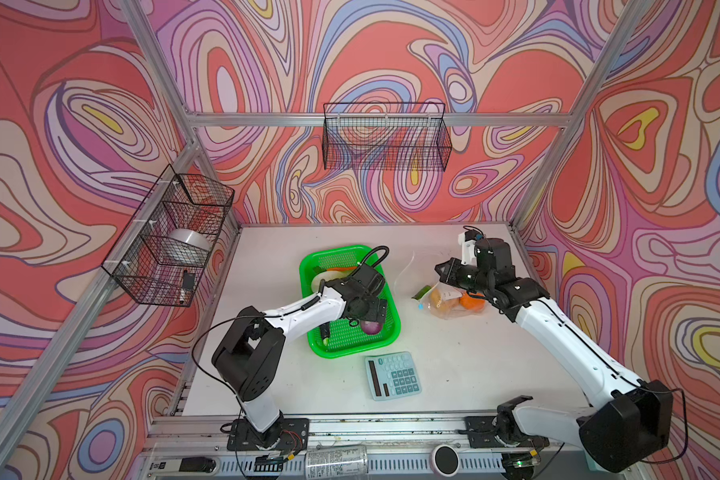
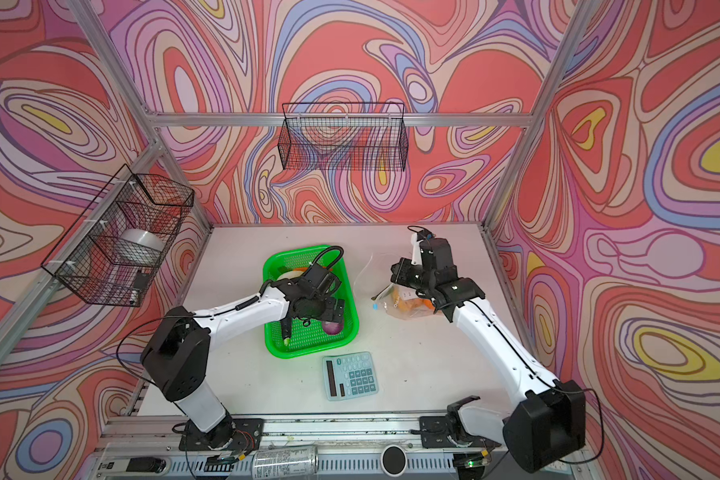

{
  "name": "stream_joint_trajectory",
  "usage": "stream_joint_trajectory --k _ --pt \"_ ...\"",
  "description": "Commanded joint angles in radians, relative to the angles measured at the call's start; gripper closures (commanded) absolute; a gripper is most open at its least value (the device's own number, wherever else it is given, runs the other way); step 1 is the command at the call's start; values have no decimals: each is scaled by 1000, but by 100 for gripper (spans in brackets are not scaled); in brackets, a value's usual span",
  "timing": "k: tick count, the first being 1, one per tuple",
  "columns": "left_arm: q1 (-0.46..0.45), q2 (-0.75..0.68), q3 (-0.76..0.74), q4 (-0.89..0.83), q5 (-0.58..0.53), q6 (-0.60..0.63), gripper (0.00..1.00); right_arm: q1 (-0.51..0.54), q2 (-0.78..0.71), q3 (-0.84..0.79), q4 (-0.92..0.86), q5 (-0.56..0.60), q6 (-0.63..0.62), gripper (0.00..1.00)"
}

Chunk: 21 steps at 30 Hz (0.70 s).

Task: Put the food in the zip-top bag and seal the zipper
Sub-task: 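Close the left gripper on the red onion and lift it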

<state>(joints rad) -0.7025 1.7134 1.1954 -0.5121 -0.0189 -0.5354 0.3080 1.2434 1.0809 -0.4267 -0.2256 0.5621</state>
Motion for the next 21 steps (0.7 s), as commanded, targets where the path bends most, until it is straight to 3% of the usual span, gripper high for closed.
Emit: stream_joint_trajectory --k 1,9,21 --pt "0 1 -13 -21 45 -40 0 -1 -18 -9 6 5 -7 100" --pt "-37 68 -37 27 115 -84 0 -1 -30 -4 -11 19 -13 100" --pt "-40 122 -44 61 64 -44 5 -1 -27 -2 -8 13 -9 100"
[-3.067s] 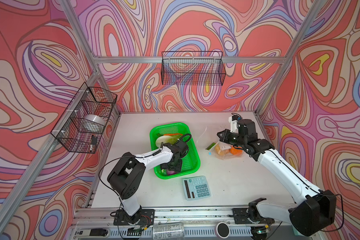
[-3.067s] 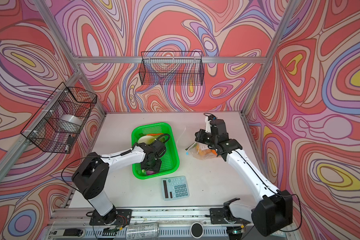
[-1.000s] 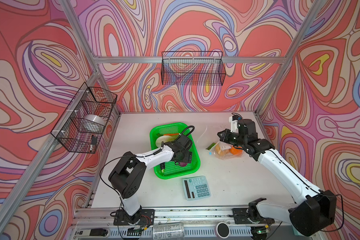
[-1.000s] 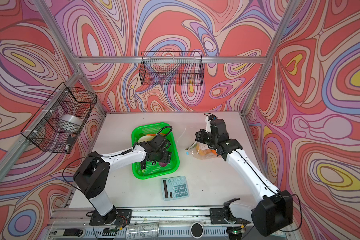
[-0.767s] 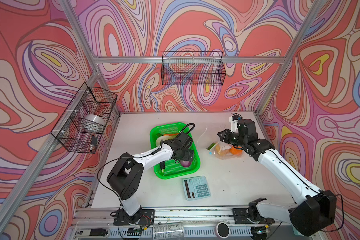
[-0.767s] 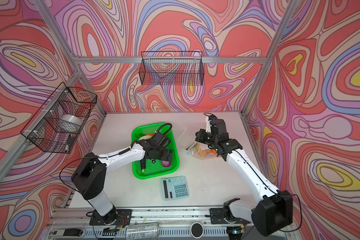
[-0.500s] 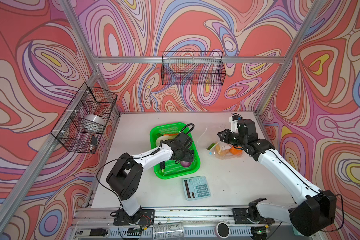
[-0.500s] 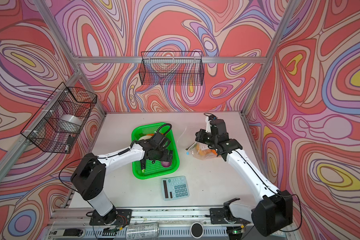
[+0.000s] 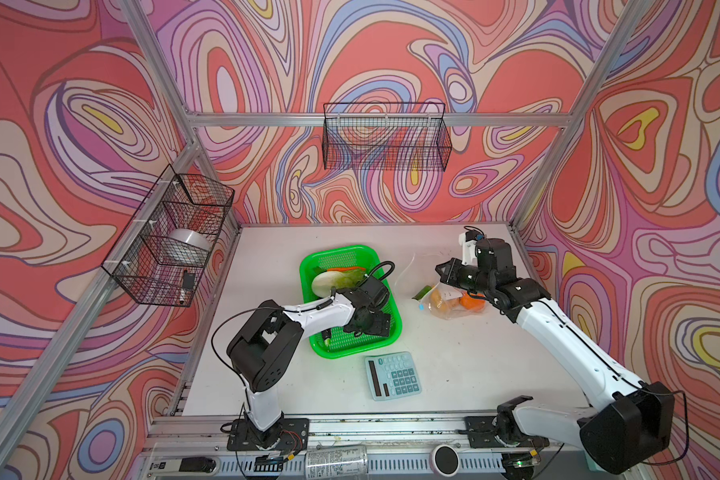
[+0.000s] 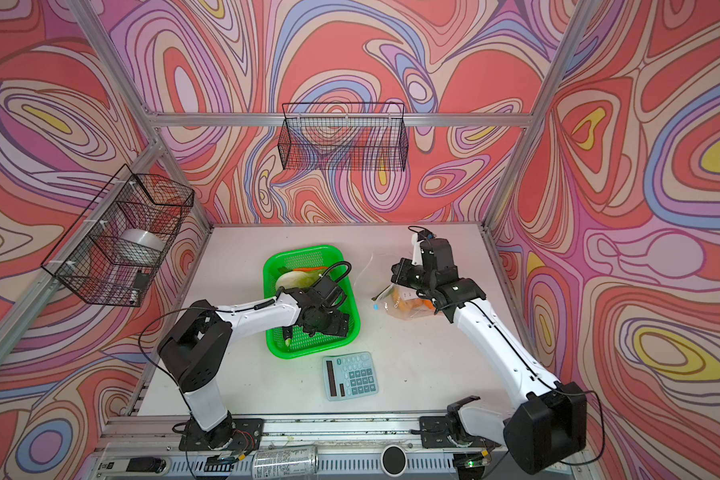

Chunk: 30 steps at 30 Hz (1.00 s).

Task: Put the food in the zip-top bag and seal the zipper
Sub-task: 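Close the left gripper on the red onion and lift it, then carry the red onion with the left gripper into the bag, release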

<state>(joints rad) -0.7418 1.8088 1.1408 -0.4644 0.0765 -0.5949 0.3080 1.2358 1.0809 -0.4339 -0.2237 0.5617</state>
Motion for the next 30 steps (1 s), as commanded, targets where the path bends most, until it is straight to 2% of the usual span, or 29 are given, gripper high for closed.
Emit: stream_joint_trajectory --k 1,6,12,22,30 --pt "0 32 15 20 -47 25 5 -1 -19 -3 -1 12 -8 100" --pt "0 52 23 68 -70 47 7 -1 -19 1 -3 11 -9 100" --pt "1 58 26 51 -51 47 37 -1 -25 8 -15 22 -16 100" --pt "-1 -108 105 -65 -119 90 37 -1 -6 13 5 4 -8 100" --pt "0 -240 196 -28 -166 143 43 -1 -2 19 3 4 -10 100"
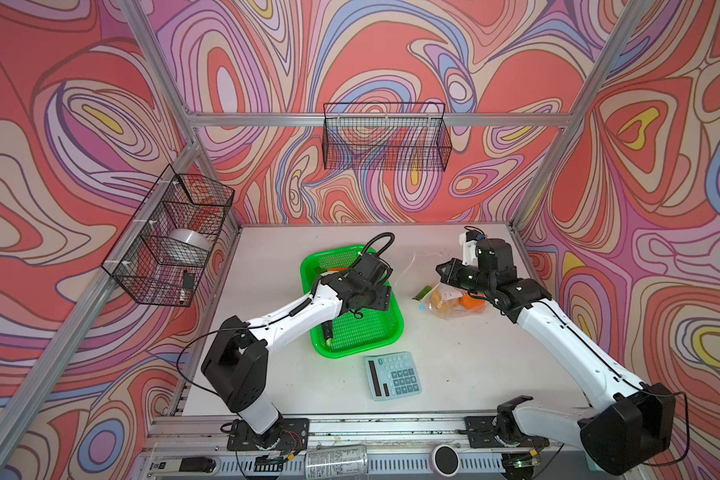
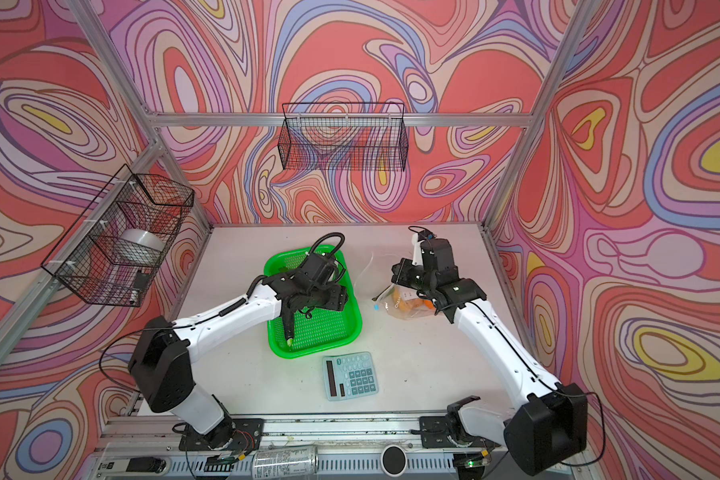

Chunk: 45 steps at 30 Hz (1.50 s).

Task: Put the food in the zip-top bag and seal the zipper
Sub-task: 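Carry the red onion with the left gripper into the bag, release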

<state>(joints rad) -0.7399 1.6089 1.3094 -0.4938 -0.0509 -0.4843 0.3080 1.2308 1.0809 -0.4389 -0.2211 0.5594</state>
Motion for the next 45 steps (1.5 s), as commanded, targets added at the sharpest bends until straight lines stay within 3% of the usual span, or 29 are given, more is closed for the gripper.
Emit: stream_joint_trajectory --k 1,4,7,13,26,31,32,34,45 --pt "-2 -54 34 22 -41 35 44 -1 3 20 8 2 -8 100" --pt "-1 -88 29 118 6 40 48 -1 2 20 11 2 -6 100" --pt "-2 -87 21 251 128 32 51 -1 4 18 16 -2 -3 100" --pt "-5 31 103 324 312 -8 56 -1 -8 7 21 -5 3 100" --pt "-10 279 246 353 405 -53 54 -2 -44 -30 45 -14 -3 100" --pt "-9 355 317 301 394 -68 41 -1 -51 -33 39 -9 -10 100" --pt "-9 360 324 294 392 -72 32 -1 -53 -35 37 -8 -10 100" --pt "-10 362 326 284 384 -74 1 -1 -54 -39 39 -5 -11 100" --pt "-9 262 271 254 282 -56 0 -1 -50 -36 44 2 -14 100"
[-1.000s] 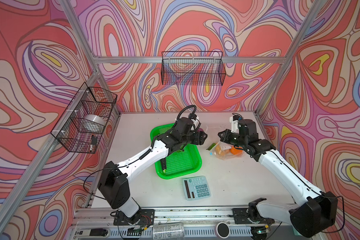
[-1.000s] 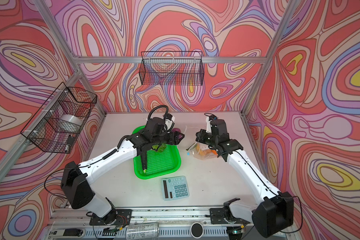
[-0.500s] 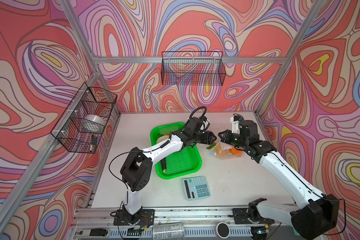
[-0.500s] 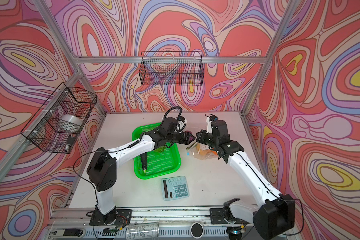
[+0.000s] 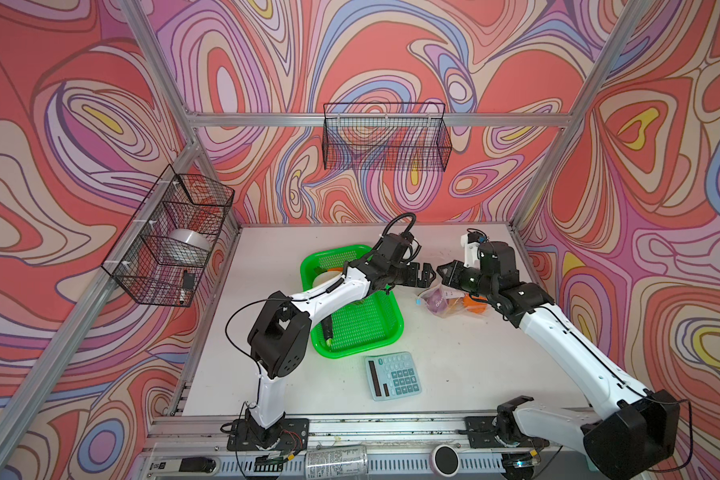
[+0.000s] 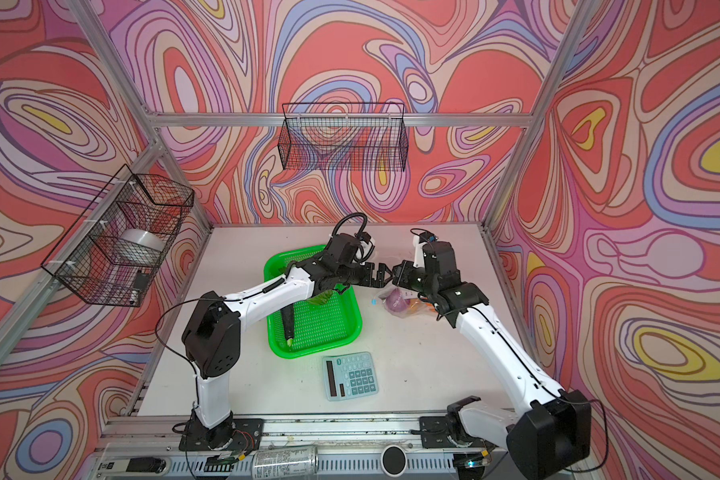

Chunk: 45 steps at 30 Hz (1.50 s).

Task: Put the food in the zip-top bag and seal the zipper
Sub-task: 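Carry the red onion with the left gripper into the bag, release, then move the left gripper back into the basket over the dark eggplant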

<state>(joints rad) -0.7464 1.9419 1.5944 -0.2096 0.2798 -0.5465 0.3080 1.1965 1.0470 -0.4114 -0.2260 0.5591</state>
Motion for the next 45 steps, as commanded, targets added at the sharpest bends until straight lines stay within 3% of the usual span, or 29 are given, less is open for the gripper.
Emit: stream_joint_trajectory --k 1,9,15,25,31,38,45 --pt "-4 -86 -20 -36 -61 11 0 -1 -15 -1 17 6 -15 100" --pt "2 -270 -96 -149 -248 97 0 -1 -17 11 6 19 -26 100" --pt "41 -400 -178 -332 -391 150 0 -1 -14 15 9 23 -27 100" --pt "59 -485 -419 -534 -668 29 6 -1 12 18 26 7 -9 100" --pt "68 -436 -489 -512 -726 -77 10 -1 11 24 16 4 -4 100" --pt "99 -320 -506 -440 -655 -96 17 -1 -12 22 -8 33 -16 100" --pt "115 -214 -505 -399 -634 -154 18 -1 -17 12 -14 39 -18 100"
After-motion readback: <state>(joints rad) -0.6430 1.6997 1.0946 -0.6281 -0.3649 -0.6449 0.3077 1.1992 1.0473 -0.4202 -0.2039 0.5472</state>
